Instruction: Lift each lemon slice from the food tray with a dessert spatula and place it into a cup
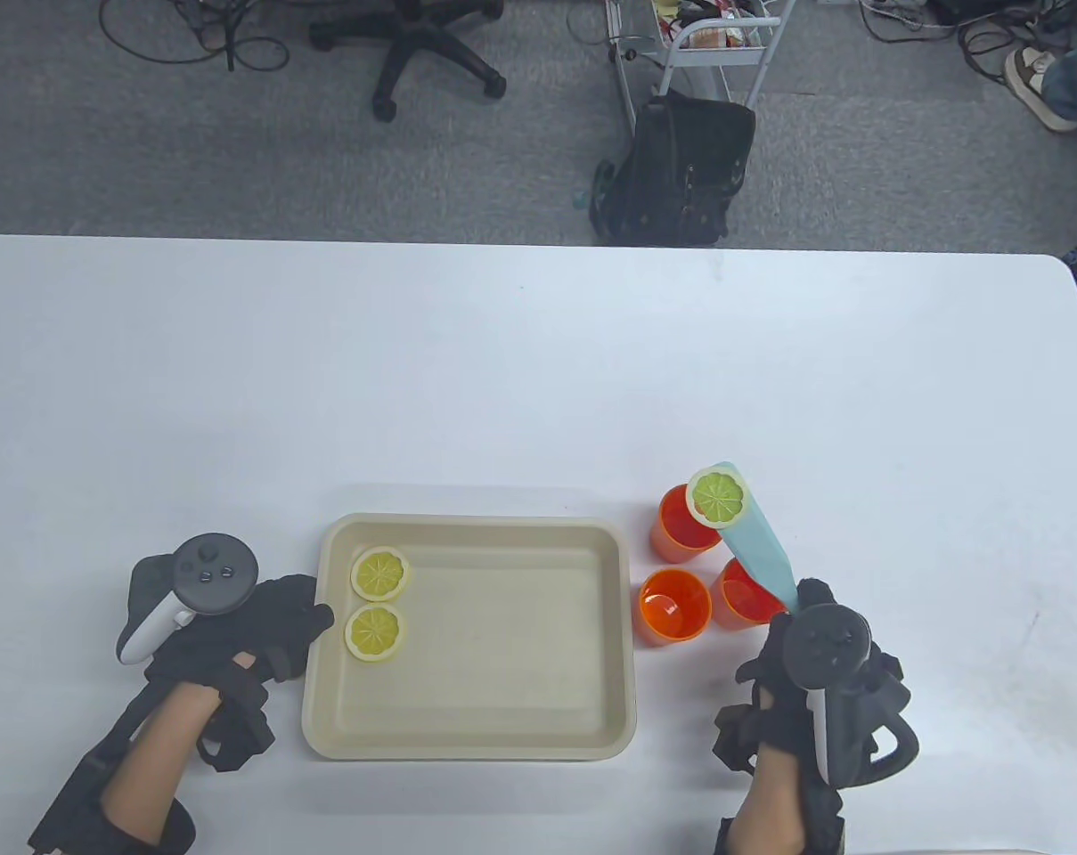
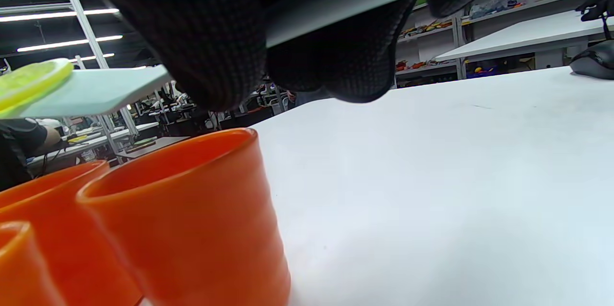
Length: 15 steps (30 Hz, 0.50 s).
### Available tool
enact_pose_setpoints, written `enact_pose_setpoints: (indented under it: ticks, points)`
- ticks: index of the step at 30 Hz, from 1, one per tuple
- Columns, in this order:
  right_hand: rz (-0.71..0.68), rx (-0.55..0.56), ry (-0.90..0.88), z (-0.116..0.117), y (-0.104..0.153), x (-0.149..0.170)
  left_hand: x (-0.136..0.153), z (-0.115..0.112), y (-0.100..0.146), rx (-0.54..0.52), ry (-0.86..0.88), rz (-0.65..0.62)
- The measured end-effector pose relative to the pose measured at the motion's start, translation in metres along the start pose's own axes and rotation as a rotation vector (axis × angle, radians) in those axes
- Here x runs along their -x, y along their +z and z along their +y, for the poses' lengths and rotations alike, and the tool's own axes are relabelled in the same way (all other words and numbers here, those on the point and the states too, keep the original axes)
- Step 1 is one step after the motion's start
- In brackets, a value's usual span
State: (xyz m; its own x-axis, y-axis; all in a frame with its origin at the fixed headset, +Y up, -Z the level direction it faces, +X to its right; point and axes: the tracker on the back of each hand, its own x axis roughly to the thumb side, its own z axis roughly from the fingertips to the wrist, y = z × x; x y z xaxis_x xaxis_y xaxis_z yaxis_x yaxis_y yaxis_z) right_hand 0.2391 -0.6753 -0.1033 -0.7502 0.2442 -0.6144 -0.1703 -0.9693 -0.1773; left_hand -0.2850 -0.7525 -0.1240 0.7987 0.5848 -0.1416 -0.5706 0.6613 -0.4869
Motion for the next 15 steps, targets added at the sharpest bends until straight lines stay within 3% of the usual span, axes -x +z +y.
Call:
enact_pose_setpoints:
  ticks: [15]
  points:
    - [0.019,0.028,0.009,0.0030,-0.0008,-0.0007,-0.0002,0.0000,-0.0006,0.001,0.000,0.001]
